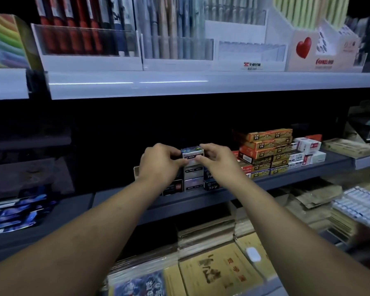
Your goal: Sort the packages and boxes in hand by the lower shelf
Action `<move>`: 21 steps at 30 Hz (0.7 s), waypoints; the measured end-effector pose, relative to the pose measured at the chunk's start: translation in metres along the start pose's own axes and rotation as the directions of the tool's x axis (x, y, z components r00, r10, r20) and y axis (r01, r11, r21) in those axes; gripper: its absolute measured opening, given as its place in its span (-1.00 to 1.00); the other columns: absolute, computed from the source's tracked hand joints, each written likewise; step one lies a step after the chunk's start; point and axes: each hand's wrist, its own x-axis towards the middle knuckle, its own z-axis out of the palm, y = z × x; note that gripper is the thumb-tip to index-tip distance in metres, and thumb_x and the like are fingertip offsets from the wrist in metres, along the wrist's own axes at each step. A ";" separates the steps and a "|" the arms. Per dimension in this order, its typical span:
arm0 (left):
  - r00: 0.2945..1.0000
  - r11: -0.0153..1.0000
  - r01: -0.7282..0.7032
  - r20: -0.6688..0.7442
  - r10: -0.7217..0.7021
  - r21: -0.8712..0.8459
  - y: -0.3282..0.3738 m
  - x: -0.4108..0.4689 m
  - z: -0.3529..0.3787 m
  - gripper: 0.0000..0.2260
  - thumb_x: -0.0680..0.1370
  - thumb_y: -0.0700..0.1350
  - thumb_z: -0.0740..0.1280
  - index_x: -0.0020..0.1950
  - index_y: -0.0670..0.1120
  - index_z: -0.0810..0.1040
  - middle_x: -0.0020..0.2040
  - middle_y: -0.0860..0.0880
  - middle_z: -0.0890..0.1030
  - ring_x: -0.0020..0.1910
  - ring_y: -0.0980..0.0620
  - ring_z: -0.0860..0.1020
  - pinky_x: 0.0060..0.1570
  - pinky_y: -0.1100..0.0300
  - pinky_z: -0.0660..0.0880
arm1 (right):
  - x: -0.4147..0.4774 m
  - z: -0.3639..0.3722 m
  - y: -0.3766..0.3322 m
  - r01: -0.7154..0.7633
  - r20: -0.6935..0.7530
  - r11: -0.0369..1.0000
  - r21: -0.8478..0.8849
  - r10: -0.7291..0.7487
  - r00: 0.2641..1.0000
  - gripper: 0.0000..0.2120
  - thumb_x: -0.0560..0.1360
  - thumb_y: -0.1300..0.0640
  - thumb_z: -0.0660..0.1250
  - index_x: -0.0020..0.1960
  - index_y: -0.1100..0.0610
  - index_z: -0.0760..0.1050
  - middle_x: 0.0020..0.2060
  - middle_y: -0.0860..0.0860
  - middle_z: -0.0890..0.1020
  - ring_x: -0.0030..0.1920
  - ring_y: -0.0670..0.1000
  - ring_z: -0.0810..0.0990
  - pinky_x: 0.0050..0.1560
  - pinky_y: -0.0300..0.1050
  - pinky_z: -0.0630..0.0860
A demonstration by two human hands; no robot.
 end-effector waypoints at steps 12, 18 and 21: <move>0.985 0.936 -0.160 0.108 0.133 0.312 -0.003 -0.007 -0.021 -0.48 0.47 0.20 0.46 0.38 0.06 0.54 0.27 0.04 0.64 0.28 -0.06 0.54 0.34 -0.01 0.41 | -0.012 -0.007 -0.001 0.131 -0.004 0.947 -0.293 -0.139 0.990 -0.45 0.62 0.09 0.38 0.56 0.05 0.32 0.49 0.01 0.45 0.49 0.03 0.41 0.42 -0.12 0.36; 0.939 0.823 -0.288 0.314 0.142 0.489 -0.009 -0.037 -0.083 -0.32 0.47 0.18 0.45 0.53 0.05 0.32 0.37 -0.02 0.50 0.34 -0.09 0.43 0.32 0.01 0.38 | -0.043 0.002 -0.055 0.280 0.158 0.799 -0.532 -0.231 0.960 -0.42 0.61 0.03 0.36 0.58 0.00 0.28 0.53 -0.03 0.38 0.49 0.04 0.37 0.42 -0.01 0.40; 0.930 0.803 -0.304 0.344 0.133 0.512 -0.022 -0.054 -0.121 -0.29 0.46 0.20 0.44 0.54 0.05 0.28 0.38 -0.04 0.47 0.35 -0.11 0.41 0.31 0.01 0.35 | -0.055 0.022 -0.090 0.342 0.220 0.764 -0.547 -0.262 0.939 -0.38 0.60 0.02 0.38 0.59 0.00 0.25 0.54 -0.03 0.35 0.50 0.04 0.35 0.44 -0.04 0.37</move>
